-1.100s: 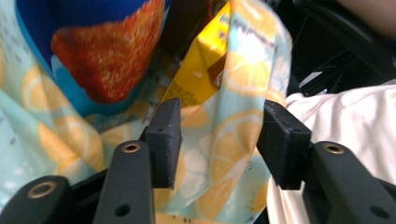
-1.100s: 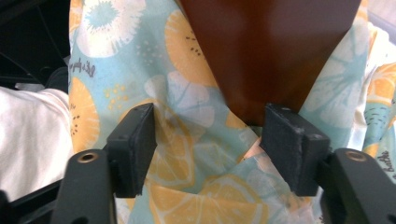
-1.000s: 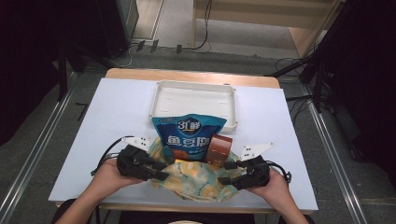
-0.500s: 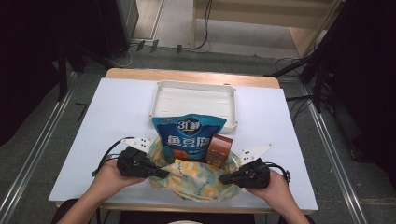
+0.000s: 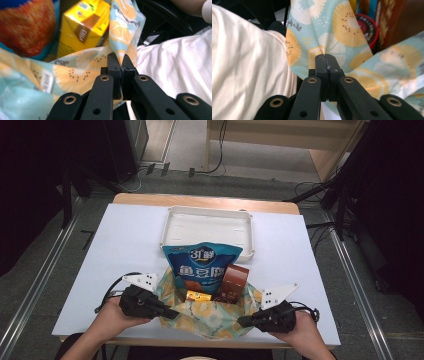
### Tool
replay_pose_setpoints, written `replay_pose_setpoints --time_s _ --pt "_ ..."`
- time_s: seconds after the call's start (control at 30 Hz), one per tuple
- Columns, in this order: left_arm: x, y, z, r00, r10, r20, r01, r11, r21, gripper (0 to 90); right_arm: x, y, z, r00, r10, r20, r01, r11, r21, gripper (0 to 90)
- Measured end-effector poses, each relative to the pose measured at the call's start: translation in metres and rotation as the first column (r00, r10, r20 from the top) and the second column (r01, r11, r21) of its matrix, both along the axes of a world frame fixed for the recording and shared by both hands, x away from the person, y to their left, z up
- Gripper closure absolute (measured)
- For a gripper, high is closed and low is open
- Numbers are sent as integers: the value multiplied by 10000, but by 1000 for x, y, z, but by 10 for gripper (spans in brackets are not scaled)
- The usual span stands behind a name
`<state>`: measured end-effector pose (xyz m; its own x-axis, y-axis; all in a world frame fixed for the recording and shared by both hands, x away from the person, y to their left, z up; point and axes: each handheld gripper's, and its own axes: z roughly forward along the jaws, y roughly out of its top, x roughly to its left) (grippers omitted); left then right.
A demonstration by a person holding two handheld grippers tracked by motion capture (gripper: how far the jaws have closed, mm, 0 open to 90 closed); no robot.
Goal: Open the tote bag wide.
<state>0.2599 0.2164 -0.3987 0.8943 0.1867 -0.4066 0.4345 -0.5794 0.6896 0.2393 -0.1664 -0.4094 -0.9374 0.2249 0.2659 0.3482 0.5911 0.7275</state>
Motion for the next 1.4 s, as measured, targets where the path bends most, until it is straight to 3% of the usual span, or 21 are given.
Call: replay_pose_setpoints --time_s 0.17,0.37,0.43,0.57,0.7,0.8,0.9,0.97,1.03,1.4 --pt "-1 -1 -15 9987 -2 -507 3 10000 32 894 1 0 -11 9998 -51 -212 52 10000 25 900" --pt "2 -3 -32 9976 -30 -694 49 9996 272 890 4 4 -29 9991 -50 -411 43 9999 -166 900" --pt "5 -4 -39 9973 18 -734 16 9989 461 884 6 4 -34 9997 -66 -229 62 9999 -156 900" --pt "12 -3 -48 9976 262 -642 -236 9989 417 875 13 4 -45 9997 106 230 -110 9998 159 900" --pt "16 -1 -55 9978 297 -599 -280 9992 281 876 19 3 -55 9996 193 -207 -186 9993 314 900" --pt "19 0 -59 9965 378 -747 -364 9991 197 876 23 3 -58 9992 389 19 -389 9983 437 900" --pt "20 0 -62 9984 389 -404 -383 9991 164 875 29 4 -62 9981 617 94 -621 9969 474 900" --pt "20 -1 -64 9989 368 -307 -360 9991 240 876 32 5 -65 9964 829 150 -834 9957 392 900" --pt "21 -2 -67 9976 389 -565 -375 9990 244 878 35 6 -68 9962 873 -10 -873 9959 250 900" --pt "30 -4 -77 9965 412 -728 -378 9981 476 881 43 5 -76 9962 869 -71 -870 9960 -196 900"
